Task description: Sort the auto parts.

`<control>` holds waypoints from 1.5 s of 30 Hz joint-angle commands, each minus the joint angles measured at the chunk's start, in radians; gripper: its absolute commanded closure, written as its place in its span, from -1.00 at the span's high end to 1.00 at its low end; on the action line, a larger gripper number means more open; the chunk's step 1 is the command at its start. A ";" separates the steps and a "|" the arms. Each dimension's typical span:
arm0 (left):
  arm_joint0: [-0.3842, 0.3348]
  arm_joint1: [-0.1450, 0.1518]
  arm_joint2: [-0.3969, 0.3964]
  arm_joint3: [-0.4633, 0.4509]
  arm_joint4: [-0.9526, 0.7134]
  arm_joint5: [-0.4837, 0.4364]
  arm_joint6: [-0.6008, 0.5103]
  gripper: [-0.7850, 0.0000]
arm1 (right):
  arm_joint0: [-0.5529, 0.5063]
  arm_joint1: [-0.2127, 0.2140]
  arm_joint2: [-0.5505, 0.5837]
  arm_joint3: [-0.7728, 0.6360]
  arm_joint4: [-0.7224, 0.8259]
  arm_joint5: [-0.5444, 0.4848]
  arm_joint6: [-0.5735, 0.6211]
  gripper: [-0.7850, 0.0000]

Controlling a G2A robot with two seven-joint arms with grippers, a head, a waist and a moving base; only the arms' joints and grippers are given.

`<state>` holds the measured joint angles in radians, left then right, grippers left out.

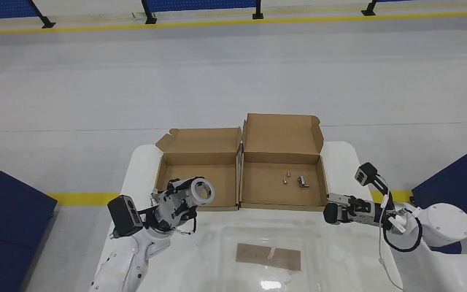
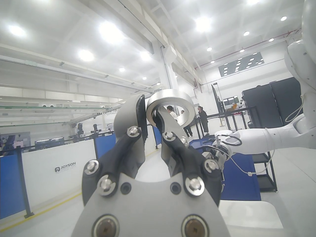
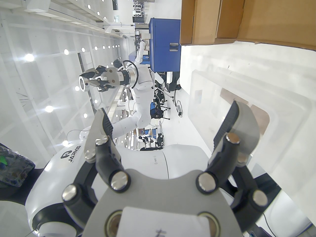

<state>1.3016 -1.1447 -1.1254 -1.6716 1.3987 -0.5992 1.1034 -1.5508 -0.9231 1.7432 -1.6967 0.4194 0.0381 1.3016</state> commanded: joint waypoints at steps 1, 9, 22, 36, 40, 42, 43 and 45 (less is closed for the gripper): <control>0.000 0.000 0.000 0.001 0.000 -0.001 0.000 -1.00 | 0.000 0.000 0.000 0.000 0.000 0.000 0.000 1.00; 0.005 0.004 -0.032 0.038 0.008 0.043 -0.177 -1.00 | 0.000 0.000 0.000 0.000 0.000 0.000 0.000 1.00; 0.009 0.005 -0.064 0.126 0.040 0.124 -0.339 -1.00 | 0.000 0.000 0.000 0.000 0.000 0.000 0.000 1.00; -0.005 0.007 -0.089 0.106 -0.014 0.106 -0.628 -1.00 | 0.000 0.000 0.000 0.000 0.000 0.000 0.000 1.00; -0.021 0.004 -0.099 0.096 -0.127 0.105 -0.849 -1.00 | 0.000 0.000 0.000 0.000 0.000 0.000 0.000 1.00; -0.028 0.001 -0.100 0.094 -0.176 0.128 -0.924 -1.00 | 0.000 0.000 0.000 0.000 0.000 0.000 0.000 1.00; -0.030 0.001 -0.099 0.093 -0.177 0.131 -0.932 -1.00 | 0.000 0.000 0.000 0.000 0.000 0.000 0.000 1.00; -0.030 0.001 -0.099 0.093 -0.177 0.131 -0.932 -1.00 | 0.000 0.000 0.000 0.000 0.000 0.000 0.000 1.00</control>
<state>1.2716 -1.1440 -1.2248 -1.5790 1.2181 -0.4674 0.1650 -1.5508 -0.9231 1.7432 -1.6967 0.4194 0.0381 1.3016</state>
